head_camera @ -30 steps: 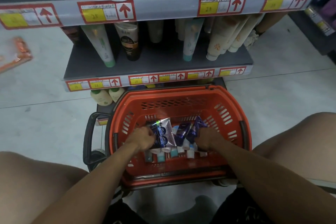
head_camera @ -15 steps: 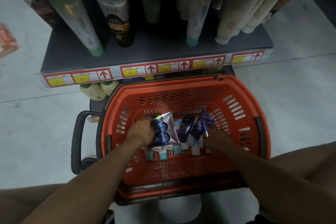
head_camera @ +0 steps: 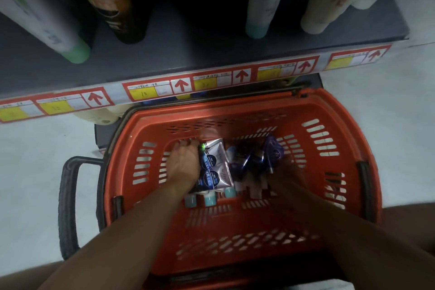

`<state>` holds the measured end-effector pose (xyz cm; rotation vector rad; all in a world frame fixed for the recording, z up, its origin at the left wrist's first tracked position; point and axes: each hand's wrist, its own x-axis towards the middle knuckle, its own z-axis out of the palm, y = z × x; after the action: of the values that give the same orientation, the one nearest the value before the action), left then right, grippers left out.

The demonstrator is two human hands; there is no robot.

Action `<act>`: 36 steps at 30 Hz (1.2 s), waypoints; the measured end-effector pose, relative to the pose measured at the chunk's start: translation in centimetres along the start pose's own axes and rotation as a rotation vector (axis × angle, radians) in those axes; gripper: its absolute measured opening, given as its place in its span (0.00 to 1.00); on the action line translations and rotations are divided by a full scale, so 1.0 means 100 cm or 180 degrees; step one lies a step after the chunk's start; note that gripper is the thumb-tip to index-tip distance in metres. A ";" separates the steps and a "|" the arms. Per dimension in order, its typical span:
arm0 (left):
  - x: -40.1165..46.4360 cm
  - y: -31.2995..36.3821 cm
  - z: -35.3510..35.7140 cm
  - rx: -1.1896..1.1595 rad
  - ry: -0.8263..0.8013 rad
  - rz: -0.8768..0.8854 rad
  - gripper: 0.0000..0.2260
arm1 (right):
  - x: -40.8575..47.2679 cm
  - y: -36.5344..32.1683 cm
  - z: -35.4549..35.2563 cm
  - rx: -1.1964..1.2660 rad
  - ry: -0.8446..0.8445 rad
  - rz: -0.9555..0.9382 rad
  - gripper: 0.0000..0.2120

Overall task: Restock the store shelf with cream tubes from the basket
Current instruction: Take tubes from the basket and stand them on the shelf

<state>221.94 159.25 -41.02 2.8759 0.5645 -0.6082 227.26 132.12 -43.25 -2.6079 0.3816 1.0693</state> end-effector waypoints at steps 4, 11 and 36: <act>0.003 0.000 -0.003 0.0479 -0.0056 0.0198 0.23 | 0.007 0.004 -0.003 0.0017 0.0008 0.0038 0.36; 0.003 -0.007 0.005 0.0473 -0.0238 0.0331 0.26 | 0.005 0.004 -0.004 -0.0251 0.0055 -0.0075 0.33; -0.044 -0.010 -0.044 -0.1560 -0.1010 -0.0347 0.23 | -0.040 -0.008 -0.024 0.0601 -0.0158 -0.0816 0.44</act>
<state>219.42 159.63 -35.22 2.2504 0.7059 -0.7938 226.33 132.54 -38.69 -2.3808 0.1245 0.9590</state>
